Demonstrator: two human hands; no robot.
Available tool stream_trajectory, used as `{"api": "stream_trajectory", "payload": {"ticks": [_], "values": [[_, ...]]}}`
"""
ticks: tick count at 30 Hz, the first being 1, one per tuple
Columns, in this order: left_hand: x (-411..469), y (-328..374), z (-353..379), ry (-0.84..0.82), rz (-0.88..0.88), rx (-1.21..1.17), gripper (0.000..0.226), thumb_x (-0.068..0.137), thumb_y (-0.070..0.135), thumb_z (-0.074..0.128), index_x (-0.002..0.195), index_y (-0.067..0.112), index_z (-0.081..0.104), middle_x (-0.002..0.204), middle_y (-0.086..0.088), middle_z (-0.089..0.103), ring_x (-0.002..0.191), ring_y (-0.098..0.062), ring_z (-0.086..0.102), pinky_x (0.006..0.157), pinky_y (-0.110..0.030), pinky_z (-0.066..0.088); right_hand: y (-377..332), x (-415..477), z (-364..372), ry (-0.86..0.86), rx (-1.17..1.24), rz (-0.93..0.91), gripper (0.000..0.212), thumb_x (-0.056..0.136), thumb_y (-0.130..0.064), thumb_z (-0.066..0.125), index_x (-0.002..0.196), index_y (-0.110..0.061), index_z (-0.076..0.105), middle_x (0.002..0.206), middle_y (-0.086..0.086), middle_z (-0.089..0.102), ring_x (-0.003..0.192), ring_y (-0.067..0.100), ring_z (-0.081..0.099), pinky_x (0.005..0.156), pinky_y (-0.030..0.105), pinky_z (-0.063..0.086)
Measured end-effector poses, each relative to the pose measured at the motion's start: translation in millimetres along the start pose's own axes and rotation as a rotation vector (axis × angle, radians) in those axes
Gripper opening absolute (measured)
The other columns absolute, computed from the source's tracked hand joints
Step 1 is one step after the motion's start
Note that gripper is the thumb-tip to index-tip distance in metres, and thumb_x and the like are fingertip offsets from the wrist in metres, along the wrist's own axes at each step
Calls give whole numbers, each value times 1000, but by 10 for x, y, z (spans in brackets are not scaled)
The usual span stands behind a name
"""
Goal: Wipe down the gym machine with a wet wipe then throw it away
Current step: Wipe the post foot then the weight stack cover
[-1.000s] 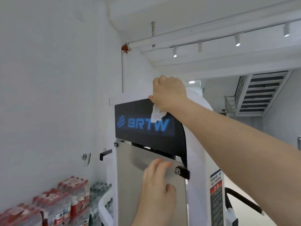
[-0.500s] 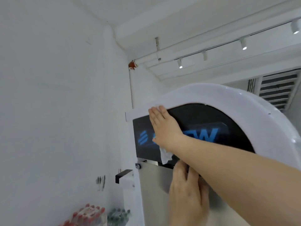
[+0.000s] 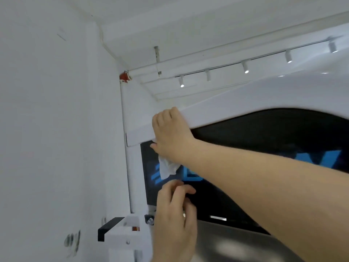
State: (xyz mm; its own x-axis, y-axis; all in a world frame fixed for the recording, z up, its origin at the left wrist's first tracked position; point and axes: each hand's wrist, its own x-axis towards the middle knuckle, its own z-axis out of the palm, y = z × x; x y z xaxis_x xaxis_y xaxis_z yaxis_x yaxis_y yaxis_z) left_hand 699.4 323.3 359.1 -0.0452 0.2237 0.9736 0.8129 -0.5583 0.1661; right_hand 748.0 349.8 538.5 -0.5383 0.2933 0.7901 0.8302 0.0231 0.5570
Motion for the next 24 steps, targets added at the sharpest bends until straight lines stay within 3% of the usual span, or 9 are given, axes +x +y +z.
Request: {"api": "stream_trajectory", "payload": {"ticks": [2,5,9,11,14,20,22,24], "values": [[83,-315,-56,19,-93,-66,20,85,21,45,93,32,60,110,24,47,104,-8,53,82,-20,47,-311,78,157,14,-50,-9,84,98,-59,24,150,7,11,152,24,25,140,38,25,117,48,15],[176,-699,-164,32,-105,-128,27,84,10,48,90,33,60,104,23,49,100,-7,54,80,-16,45,-716,257,319,6,-40,-53,85,100,-58,18,151,4,-7,160,23,-8,149,36,-5,120,48,-3],[254,-1082,-290,77,-133,-273,25,81,17,43,81,36,59,91,19,58,90,-5,58,74,-11,44,-1088,409,450,-73,-73,-151,80,99,-58,18,153,-3,-7,162,14,-12,150,28,-6,119,48,-8],[266,-1228,-331,81,-90,-314,24,80,22,40,80,30,62,92,18,59,91,-4,58,76,-10,43,-1014,351,445,-54,-48,-108,73,99,-55,21,155,-10,6,163,11,-2,151,26,-1,117,48,-11],[308,-1327,-305,51,25,-324,26,80,19,40,87,25,64,99,15,55,95,-3,55,81,-7,38,-670,122,298,50,-49,134,68,94,-54,22,151,-18,32,160,10,22,148,24,20,117,46,1],[217,-1263,-239,0,182,-394,31,85,17,42,102,17,68,114,4,55,106,-10,53,94,-12,39,-552,-1028,192,-32,-131,393,72,100,-55,23,154,-9,16,163,10,9,150,24,8,118,53,20],[102,-1231,-209,6,167,-447,31,86,16,44,102,16,70,117,2,57,109,-17,56,92,-25,48,-805,-1228,265,-72,-98,372,67,101,-51,26,155,-12,16,163,8,9,151,23,8,116,53,24],[49,-1158,-210,61,113,-573,29,83,14,46,95,18,72,113,2,60,105,-21,60,81,-37,54,-969,-1126,375,-62,-87,303,64,102,-48,26,156,-16,15,163,5,8,151,21,6,116,51,20]]}}
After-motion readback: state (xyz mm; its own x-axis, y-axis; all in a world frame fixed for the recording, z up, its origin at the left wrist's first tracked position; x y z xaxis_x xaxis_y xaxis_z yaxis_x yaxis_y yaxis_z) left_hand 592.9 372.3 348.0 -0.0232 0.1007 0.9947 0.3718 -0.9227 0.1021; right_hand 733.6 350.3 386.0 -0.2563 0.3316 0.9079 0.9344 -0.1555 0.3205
